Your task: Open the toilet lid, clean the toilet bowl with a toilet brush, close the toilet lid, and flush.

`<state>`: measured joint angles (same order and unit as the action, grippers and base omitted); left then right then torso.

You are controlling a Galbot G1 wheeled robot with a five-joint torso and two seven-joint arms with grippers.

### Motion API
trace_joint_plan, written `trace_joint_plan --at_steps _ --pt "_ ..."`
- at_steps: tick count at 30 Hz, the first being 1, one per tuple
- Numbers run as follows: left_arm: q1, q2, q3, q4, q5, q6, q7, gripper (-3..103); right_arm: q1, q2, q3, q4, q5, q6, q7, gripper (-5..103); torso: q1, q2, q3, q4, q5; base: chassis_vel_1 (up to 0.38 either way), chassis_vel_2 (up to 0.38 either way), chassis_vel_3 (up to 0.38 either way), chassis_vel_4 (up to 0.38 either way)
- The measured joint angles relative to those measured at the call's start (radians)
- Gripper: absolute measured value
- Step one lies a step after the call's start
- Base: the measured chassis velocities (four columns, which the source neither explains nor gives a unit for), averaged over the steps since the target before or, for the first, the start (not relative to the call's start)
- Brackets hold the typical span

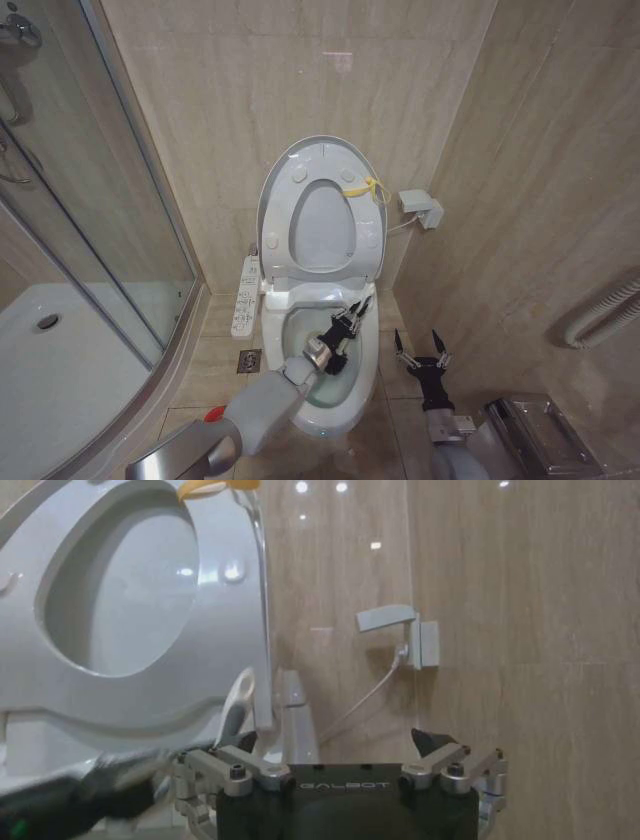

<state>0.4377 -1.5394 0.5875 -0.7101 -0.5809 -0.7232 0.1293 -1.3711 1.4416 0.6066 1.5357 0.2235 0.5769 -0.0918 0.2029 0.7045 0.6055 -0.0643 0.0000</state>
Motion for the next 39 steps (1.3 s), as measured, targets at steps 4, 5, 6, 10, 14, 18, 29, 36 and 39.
trace_joint_plan --at_steps 4,5,6,10,14,18,29,36,39 --pt "-0.001 -0.002 -0.018 0.004 0.024 0.014 -0.009 16 -0.008 -0.002 -0.006 -0.002 -0.016 0.0 0.0 100 0.0 0.0 0.0 0.0002 0.0 0.0 0.0 0.0 0.0" --pt "-0.001 -0.004 -0.023 0.014 0.031 0.016 -0.009 16 -0.01 -0.005 -0.008 -0.006 -0.02 0.001 0.0 100 0.0 0.0 0.0 0.0005 0.0001 0.0 0.0 0.0 0.0" --pt "0.0 -0.009 -0.03 0.029 0.039 0.017 -0.009 16 -0.012 -0.011 -0.009 -0.012 -0.024 0.002 -0.001 100 0.0 0.0 0.0 0.0006 0.0001 0.0 0.0 0.0 0.0" --pt "0.014 -0.032 -0.045 0.071 0.065 0.017 -0.003 16 -0.019 -0.029 -0.009 -0.034 -0.031 0.007 -0.002 100 0.0 0.0 0.0 0.0005 0.0 0.0 0.0 0.0 0.0" --pt "0.025 -0.043 -0.055 0.089 0.083 0.011 0.009 16 -0.024 -0.036 -0.011 -0.049 -0.044 0.012 -0.003 100 0.0 0.0 -0.001 -0.0006 -0.0001 0.0 0.0 0.0 0.0" --pt "0.034 -0.036 -0.052 0.081 0.087 0.004 0.015 16 -0.021 -0.031 -0.016 -0.058 -0.06 0.012 -0.004 100 0.0 0.0 0.0 -0.0011 -0.0013 0.0 0.0 0.0 0.0" --pt "0.024 -0.028 -0.031 0.037 0.066 0.015 0.004 16 -0.018 -0.011 -0.017 -0.054 -0.078 0.011 -0.004 100 0.0 0.0 0.0 0.002 0.0009 0.0 0.0 0.0 0.0" --pt "-0.009 -0.035 -0.037 0.004 0.04 0.03 -0.01 16 -0.014 -0.012 -0.013 -0.059 -0.076 0.012 -0.004 100 0.0 0.0 0.0 0.0007 0.0005 0.032 0.011 -0.001 0.01" --pt "-0.021 -0.03 -0.031 -0.015 0.03 0.033 -0.015 16 -0.011 -0.012 -0.013 -0.059 -0.07 0.012 -0.004 100 0.0 0.0 0.0 0.0004 0.0002 0.0 0.0 0.0 0.0"
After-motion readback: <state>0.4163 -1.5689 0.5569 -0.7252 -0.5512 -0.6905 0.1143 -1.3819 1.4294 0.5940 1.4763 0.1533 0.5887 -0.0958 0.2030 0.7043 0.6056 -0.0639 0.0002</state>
